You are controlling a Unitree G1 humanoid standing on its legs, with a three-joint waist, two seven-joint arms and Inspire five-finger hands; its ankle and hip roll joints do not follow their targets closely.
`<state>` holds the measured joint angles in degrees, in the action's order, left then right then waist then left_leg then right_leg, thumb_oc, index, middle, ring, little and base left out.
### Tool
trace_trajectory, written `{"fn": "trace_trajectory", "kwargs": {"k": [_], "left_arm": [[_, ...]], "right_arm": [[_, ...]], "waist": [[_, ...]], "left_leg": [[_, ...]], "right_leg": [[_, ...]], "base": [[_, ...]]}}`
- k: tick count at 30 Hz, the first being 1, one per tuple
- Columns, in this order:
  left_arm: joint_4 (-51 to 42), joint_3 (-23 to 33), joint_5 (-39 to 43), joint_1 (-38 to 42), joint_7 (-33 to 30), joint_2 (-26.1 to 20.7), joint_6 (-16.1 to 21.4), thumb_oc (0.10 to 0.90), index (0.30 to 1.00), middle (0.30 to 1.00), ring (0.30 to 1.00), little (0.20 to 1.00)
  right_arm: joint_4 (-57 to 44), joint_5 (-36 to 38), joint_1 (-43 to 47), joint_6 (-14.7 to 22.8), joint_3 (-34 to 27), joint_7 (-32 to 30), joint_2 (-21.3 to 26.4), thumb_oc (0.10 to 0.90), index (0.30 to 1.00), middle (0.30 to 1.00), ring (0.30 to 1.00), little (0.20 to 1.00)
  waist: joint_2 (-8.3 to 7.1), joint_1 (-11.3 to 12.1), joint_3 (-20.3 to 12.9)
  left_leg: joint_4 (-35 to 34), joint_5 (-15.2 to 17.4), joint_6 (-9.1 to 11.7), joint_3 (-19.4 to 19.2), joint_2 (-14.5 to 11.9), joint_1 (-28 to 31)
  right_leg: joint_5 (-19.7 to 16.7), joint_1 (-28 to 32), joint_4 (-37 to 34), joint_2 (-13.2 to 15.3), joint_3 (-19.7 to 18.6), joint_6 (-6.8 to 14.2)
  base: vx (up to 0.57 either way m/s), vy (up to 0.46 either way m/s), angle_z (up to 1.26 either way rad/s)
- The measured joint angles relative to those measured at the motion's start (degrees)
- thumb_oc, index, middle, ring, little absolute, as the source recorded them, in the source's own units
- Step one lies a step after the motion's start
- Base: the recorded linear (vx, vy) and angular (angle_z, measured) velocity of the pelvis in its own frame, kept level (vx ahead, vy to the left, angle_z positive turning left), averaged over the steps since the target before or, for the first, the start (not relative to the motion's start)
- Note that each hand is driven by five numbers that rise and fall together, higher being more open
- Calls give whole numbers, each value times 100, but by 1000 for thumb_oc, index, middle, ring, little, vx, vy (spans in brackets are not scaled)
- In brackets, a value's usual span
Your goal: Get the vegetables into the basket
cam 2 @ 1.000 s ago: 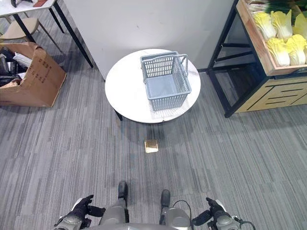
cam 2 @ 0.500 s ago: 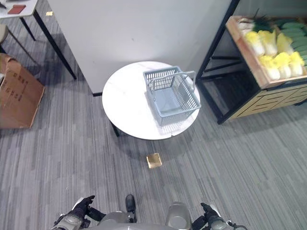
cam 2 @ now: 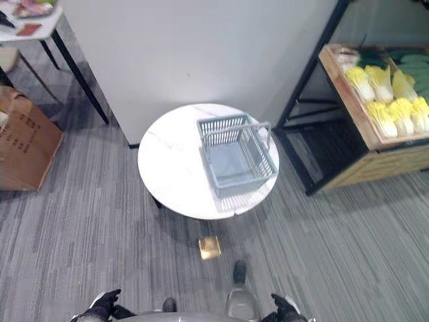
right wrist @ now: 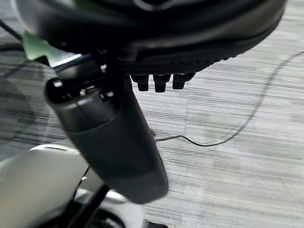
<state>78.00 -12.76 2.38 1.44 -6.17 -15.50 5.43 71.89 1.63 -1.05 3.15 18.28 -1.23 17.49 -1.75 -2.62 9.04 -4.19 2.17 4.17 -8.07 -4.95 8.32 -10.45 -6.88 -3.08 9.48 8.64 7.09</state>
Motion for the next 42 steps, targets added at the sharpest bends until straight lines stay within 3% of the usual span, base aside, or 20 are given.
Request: {"fn": "trace_trajectory", "kwargs": {"k": [3, 5, 6, 8, 10, 11, 13, 14, 17, 19, 20, 24, 30, 34, 37, 41, 42], "left_arm": [[47, 107, 98, 21, -2, -27, 23, 900, 1000, 1000, 1000, 1000], [54, 109, 106, 135, -20, -36, 35, 900, 1000, 1000, 1000, 1000], [36, 99, 108, 192, -21, -29, 50, 900, 1000, 1000, 1000, 1000], [-13, 91, 108, 267, -28, -15, 40, 900, 1000, 1000, 1000, 1000], [-108, 4, 113, 287, -61, 45, 40, 900, 1000, 1000, 1000, 1000], [-135, -58, 113, 286, -85, 67, 60, 900, 1000, 1000, 1000, 1000], [-167, -203, 156, 319, -142, 86, 70, 900, 1000, 1000, 1000, 1000], [-167, -269, 170, 357, -160, 87, 73, 900, 1000, 1000, 1000, 1000], [-284, -358, 212, 346, -225, 114, 111, 900, 1000, 1000, 1000, 1000], [-299, -361, 206, 325, -216, 167, 106, 900, 1000, 1000, 1000, 1000], [-297, -363, 204, 391, -209, 164, 118, 900, 1000, 1000, 1000, 1000], [-400, -466, 189, 515, -205, 110, 136, 900, 1000, 1000, 1000, 1000], [-370, -457, 186, 431, -275, -36, 119, 900, 1000, 1000, 1000, 1000], [-368, -463, -37, 317, -423, -79, 124, 900, 1000, 1000, 1000, 1000], [-416, -479, -209, 184, -488, -124, 142, 900, 1000, 1000, 1000, 1000], [-518, -493, -316, 107, -484, -158, 167, 900, 1000, 1000, 1000, 1000], [-643, -510, -353, 23, -476, -174, 181, 900, 1000, 1000, 1000, 1000]], "right_arm": [[-56, 64, 56, 48, -53, 9, 74, 900, 1000, 1000, 1000, 1000], [-141, 126, 70, 169, -195, -15, 94, 900, 1000, 1000, 1000, 1000], [-152, 157, 117, 197, -201, -28, 141, 900, 1000, 1000, 1000, 1000], [-104, 162, 173, 226, -191, -79, 193, 900, 1000, 1000, 1000, 1000], [30, 163, 222, 255, -175, -141, 254, 900, 1000, 1000, 1000, 1000], [95, 163, 252, 248, -176, -142, 277, 900, 1000, 1000, 1000, 1000], [214, 163, 280, 209, -181, -160, 278, 900, 1000, 1000, 1000, 1000], [246, 162, 284, 205, -185, -183, 280, 900, 1000, 1000, 1000, 1000], [303, 162, 319, 209, -298, -231, 277, 900, 1000, 1000, 1000, 1000], [241, 163, 283, 244, -309, -248, 340, 900, 1000, 1000, 1000, 1000], [221, 164, 264, 216, -327, -265, 325, 900, 1000, 1000, 1000, 1000], [235, 166, 50, 188, -329, -230, 82, 900, 1000, 1000, 1000, 1000], [315, 210, 7, 137, -406, -232, -236, 900, 1000, 1000, 1000, 1000], [484, 482, 42, 160, -900, -354, -250, 900, 1000, 1000, 1000, 1000], [550, 533, 102, 153, -1125, -453, -21, 900, 1000, 1000, 1000, 1000], [420, 530, 302, 90, -1179, -683, 703, 900, 1000, 1000, 1000, 1000], [-101, 330, 389, 60, -1171, -937, 1326, 900, 1000, 1000, 1000, 1000]], "waist": [[55, 6, -4], [52, -1, -6], [78, -4, -12], [24, -21, 22], [20, -48, 24], [28, -55, 29], [30, -70, 59], [65, -55, 91], [152, 53, 217], [249, -54, 270], [281, -56, 305], [73, -155, 342], [26, -136, 391], [-43, -136, 374], [-89, -126, 305], [-79, -126, 151], [-89, -129, 101]], "left_leg": [[967, -32, 89, 196, -363, -372], [1707, -146, 342, 436, -476, -792], [1930, -388, 594, 513, -532, -893], [2211, -502, 722, 725, -549, -1068], [1908, -424, 765, 742, -440, -1111], [1638, -428, 755, 734, -381, -1125], [299, -450, 602, 713, -332, -1100], [-48, -534, 548, 749, -344, -1119], [-107, -673, 456, 976, -378, -1315], [3, -729, 361, 927, -298, -1306], [45, -864, 165, 857, -171, -1281], [-91, -805, -222, 524, 310, -1135], [-118, -604, -513, 59, 439, -795], [-120, -540, -510, 21, 421, -656], [-120, -531, -427, 26, 375, -581], [-119, -541, -354, 69, 322, -597], [-118, -586, -289, 78, 299, -619]], "right_leg": [[170, 196, -31, -301, 100, -309], [297, 231, -10, -406, 177, -502], [384, 239, 29, -482, 176, -587], [449, 314, 24, -521, 212, -718], [499, 364, -69, -527, 213, -776], [490, 362, -95, -550, 224, -764], [527, 364, -218, -653, 146, -811], [525, 364, -217, -688, 112, -809], [490, 366, -188, -849, -415, -744], [473, 385, -186, -846, -526, -666], [466, 382, -175, -765, -651, -552], [394, 237, 44, -246, -789, -221], [315, 136, 408, -106, -814, -57], [399, 294, 329, -111, -703, 45], [436, 537, 13, -151, -602, -22], [376, 641, -184, -218, -513, -95], [369, 615, -184, -246, -505, -105]], "base": [[82, -238, 2], [93, -222, 2], [89, -158, 12], [97, -48, 5], [114, 18, 5], [144, 80, 9], [145, 118, -5], [248, 288, -54], [155, 282, -86], [66, 289, -80], [46, 287, -55], [13, 195, -33], [18, 91, -35], [23, -8, -7], [7, -49, 1], [-33, -38, 4], [-37, -25, 0]]}}
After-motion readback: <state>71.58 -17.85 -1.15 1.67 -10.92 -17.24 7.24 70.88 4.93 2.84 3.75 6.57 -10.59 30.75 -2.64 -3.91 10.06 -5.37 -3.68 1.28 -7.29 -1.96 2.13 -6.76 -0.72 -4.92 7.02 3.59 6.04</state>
